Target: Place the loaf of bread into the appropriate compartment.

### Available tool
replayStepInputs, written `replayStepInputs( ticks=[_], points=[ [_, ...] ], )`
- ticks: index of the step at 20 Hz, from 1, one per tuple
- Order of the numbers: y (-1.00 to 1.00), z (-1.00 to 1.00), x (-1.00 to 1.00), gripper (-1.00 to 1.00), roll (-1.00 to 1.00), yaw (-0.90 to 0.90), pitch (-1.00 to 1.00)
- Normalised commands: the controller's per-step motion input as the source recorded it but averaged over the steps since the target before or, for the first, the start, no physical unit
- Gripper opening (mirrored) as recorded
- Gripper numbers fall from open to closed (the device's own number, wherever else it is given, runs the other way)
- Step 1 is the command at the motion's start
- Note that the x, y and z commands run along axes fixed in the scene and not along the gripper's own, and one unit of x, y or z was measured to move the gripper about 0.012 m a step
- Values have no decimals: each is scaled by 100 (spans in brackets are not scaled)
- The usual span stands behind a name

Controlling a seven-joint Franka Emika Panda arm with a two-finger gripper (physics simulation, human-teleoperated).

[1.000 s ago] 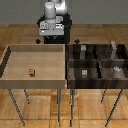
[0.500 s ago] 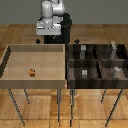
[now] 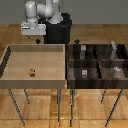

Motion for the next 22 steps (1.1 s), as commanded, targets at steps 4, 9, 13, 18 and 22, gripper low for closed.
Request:
replayStepInputs(
  ticks=[4,9,13,18,22],
  points=[
    [0,0,50,100,0,0,0],
    [0,0,100,100,0,0,0],
    [0,0,100,100,0,0,0],
    [0,0,100,100,0,0,0],
    [0,0,100,100,0,0,0]
  ],
)
